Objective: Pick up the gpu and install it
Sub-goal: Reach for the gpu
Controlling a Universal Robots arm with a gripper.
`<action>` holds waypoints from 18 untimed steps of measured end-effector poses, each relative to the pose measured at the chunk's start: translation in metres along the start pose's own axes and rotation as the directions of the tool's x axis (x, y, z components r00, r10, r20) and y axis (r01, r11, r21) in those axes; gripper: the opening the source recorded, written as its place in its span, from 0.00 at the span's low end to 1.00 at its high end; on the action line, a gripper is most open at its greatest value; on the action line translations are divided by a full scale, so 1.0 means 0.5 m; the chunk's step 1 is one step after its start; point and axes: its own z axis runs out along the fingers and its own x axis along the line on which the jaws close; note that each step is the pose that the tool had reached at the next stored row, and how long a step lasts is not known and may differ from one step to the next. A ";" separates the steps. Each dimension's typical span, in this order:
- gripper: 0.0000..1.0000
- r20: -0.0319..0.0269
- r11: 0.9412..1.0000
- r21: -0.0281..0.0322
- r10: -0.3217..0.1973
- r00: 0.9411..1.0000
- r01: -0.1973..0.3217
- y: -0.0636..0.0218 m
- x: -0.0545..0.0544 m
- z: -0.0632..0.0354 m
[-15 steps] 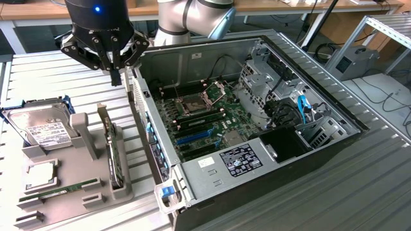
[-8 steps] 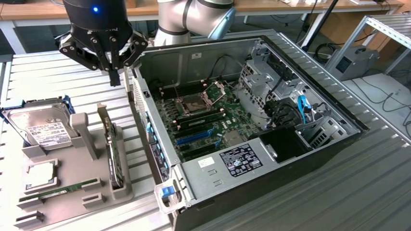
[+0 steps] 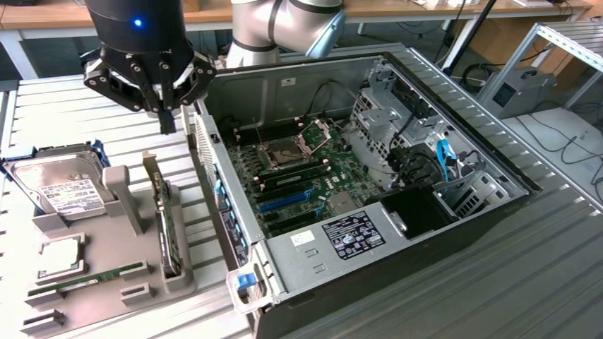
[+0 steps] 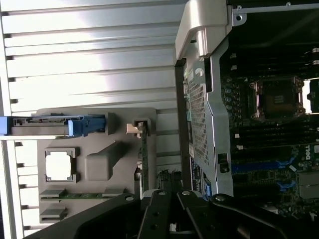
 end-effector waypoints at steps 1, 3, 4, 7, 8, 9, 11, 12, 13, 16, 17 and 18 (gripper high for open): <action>0.11 0.000 1.000 0.000 0.000 1.000 0.000 -0.005 0.002 0.001; 0.11 0.000 1.000 0.000 0.000 1.000 0.000 -0.014 0.005 0.004; 0.11 0.000 1.000 0.000 0.000 1.000 0.000 -0.018 0.007 0.005; 0.11 0.000 1.000 0.000 0.000 1.000 0.000 -0.028 0.011 0.007; 0.11 0.000 1.000 0.000 0.000 1.000 0.000 -0.031 0.012 0.009; 0.11 0.000 1.000 0.000 0.000 1.000 0.000 -0.032 0.012 0.009; 0.11 0.000 1.000 0.000 0.000 1.000 0.000 -0.034 0.013 0.009; 0.11 0.000 1.000 0.000 0.000 1.000 0.000 -0.035 0.013 0.010; 0.11 0.000 1.000 0.000 0.000 1.000 0.000 -0.035 0.013 0.010; 0.11 0.000 1.000 0.000 0.000 1.000 0.000 -0.038 0.014 0.011; 0.11 0.000 1.000 0.000 0.000 1.000 0.000 -0.038 0.014 0.011; 0.11 0.000 1.000 0.000 0.000 1.000 0.000 -0.039 0.014 0.011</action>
